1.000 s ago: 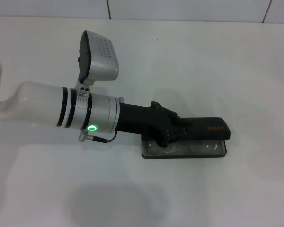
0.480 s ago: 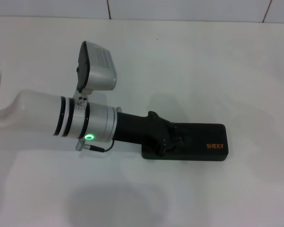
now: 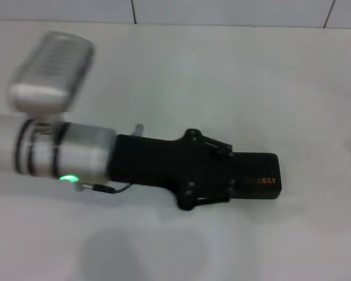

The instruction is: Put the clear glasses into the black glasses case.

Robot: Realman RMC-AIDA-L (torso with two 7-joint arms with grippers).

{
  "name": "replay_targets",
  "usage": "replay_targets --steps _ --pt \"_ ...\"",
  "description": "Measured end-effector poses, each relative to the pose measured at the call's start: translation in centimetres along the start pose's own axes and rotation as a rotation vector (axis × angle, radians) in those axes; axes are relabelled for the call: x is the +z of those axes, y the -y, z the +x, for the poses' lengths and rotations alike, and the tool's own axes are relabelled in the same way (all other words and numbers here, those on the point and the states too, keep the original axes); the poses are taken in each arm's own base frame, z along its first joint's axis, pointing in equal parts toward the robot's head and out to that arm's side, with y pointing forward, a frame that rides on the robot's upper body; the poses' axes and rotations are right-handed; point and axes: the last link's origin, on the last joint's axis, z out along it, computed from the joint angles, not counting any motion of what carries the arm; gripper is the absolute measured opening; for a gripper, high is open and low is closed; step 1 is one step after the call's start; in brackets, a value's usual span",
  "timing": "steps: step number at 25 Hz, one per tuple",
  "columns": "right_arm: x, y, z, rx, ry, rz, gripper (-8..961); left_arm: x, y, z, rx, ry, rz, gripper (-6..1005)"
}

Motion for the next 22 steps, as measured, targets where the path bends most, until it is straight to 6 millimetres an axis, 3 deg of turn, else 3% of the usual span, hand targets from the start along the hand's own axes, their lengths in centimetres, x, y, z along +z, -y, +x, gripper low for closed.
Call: replay_targets --steps 1,4,9,12,17,22 --pt "0.4 -0.3 0.3 -0.009 -0.025 -0.037 164 -1.8 -1.8 1.0 0.101 -0.085 -0.036 178" --pt "2.2 -1.8 1.5 -0.039 -0.109 -0.189 164 -4.1 -3.6 1.4 0.212 -0.153 -0.046 200" --pt "6.0 -4.6 3.8 -0.023 -0.173 -0.423 255 -8.9 -4.4 1.1 0.152 -0.188 0.028 312" --pt "8.2 -6.1 4.8 0.015 -0.168 -0.544 323 -11.2 -5.0 0.6 0.122 -0.216 0.067 493" --pt "10.1 -7.5 4.7 0.043 -0.139 -0.652 487 -12.4 -5.6 -0.4 0.095 -0.198 0.088 808" --pt "10.6 -7.7 4.6 0.053 -0.126 -0.672 683 -12.7 -5.8 -0.7 0.084 -0.183 0.090 842"
